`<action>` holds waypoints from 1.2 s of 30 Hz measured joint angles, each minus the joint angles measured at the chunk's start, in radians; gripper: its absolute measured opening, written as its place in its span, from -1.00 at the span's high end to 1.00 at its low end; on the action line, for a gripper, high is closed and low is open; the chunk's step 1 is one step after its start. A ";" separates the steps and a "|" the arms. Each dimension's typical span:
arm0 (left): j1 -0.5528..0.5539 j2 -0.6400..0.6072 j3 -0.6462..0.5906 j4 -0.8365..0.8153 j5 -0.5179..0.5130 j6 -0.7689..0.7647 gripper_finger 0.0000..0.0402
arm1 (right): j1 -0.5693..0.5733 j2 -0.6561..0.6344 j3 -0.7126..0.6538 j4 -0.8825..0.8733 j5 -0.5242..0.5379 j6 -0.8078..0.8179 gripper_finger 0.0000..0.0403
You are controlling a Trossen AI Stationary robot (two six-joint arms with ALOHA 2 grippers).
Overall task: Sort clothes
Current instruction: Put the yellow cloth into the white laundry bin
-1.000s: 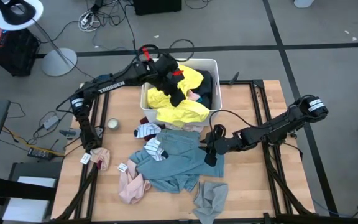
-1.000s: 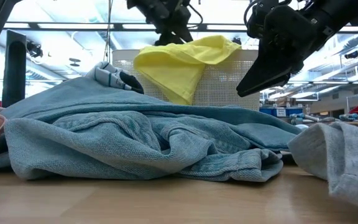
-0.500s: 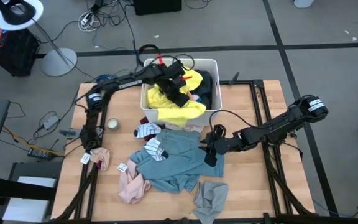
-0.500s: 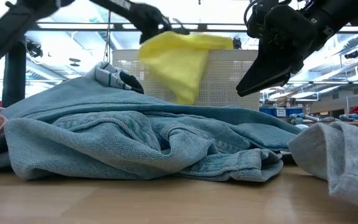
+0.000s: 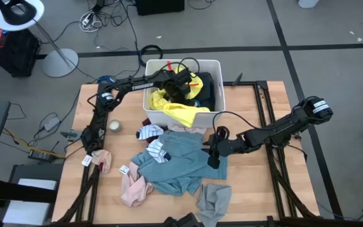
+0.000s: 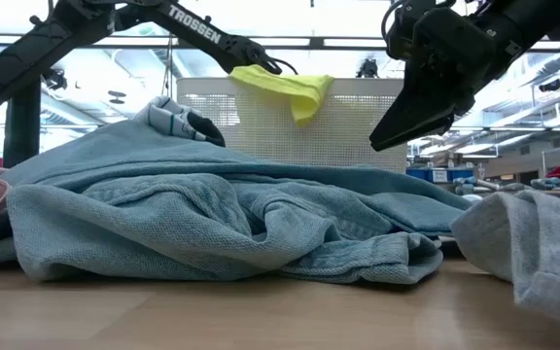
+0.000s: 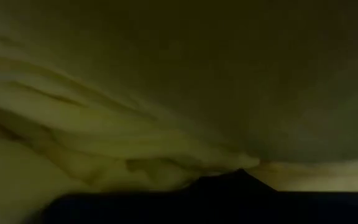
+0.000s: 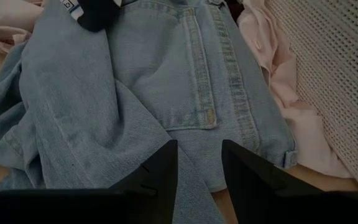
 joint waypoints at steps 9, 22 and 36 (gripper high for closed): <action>-0.003 -0.120 0.128 -0.022 -0.067 0.035 1.00 | 0.000 0.000 0.000 0.008 0.000 0.000 0.38; -0.052 -0.277 0.259 -0.069 -0.032 0.083 1.00 | 0.000 0.000 0.000 0.011 0.000 -0.003 0.38; -0.117 -0.203 0.175 -0.017 0.057 0.000 1.00 | 0.000 0.000 0.000 0.027 0.000 -0.003 0.38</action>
